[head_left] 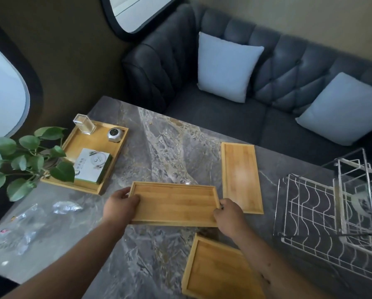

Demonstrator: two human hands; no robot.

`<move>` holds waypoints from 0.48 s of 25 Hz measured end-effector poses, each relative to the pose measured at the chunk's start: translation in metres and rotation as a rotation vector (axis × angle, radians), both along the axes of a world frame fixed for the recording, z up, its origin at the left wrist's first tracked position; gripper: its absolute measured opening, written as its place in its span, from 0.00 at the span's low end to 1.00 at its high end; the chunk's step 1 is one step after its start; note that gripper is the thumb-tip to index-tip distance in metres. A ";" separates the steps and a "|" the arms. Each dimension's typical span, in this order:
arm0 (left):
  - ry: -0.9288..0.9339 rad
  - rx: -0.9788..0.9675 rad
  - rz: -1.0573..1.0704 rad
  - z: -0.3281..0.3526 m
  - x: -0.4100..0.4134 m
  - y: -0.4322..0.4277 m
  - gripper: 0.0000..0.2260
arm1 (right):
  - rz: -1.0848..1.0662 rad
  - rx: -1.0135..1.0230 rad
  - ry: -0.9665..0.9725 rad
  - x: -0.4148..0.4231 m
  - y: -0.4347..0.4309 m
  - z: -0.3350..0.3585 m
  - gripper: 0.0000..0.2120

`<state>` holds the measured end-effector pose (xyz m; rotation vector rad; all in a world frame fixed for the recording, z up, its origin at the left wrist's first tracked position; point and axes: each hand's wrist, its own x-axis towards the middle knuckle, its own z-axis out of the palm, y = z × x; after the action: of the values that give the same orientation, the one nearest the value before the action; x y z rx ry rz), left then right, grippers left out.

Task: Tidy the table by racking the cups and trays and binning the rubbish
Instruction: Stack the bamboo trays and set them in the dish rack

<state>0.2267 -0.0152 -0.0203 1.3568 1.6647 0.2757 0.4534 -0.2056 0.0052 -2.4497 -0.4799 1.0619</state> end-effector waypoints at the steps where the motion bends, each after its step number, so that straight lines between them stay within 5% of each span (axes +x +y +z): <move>1: 0.016 0.009 -0.018 0.002 0.002 -0.004 0.20 | -0.024 0.012 -0.027 0.002 -0.007 0.003 0.04; 7: 0.003 -0.061 -0.114 0.004 0.014 -0.041 0.15 | -0.068 0.004 -0.167 0.002 -0.074 0.016 0.06; 12: -0.019 -0.075 -0.241 0.001 0.017 -0.081 0.09 | -0.061 0.018 -0.084 0.001 -0.133 0.019 0.16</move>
<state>0.2437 -0.0966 -0.0193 1.4761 1.4640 0.0845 0.4545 -0.3387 0.0243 -2.4845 -0.4358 0.9286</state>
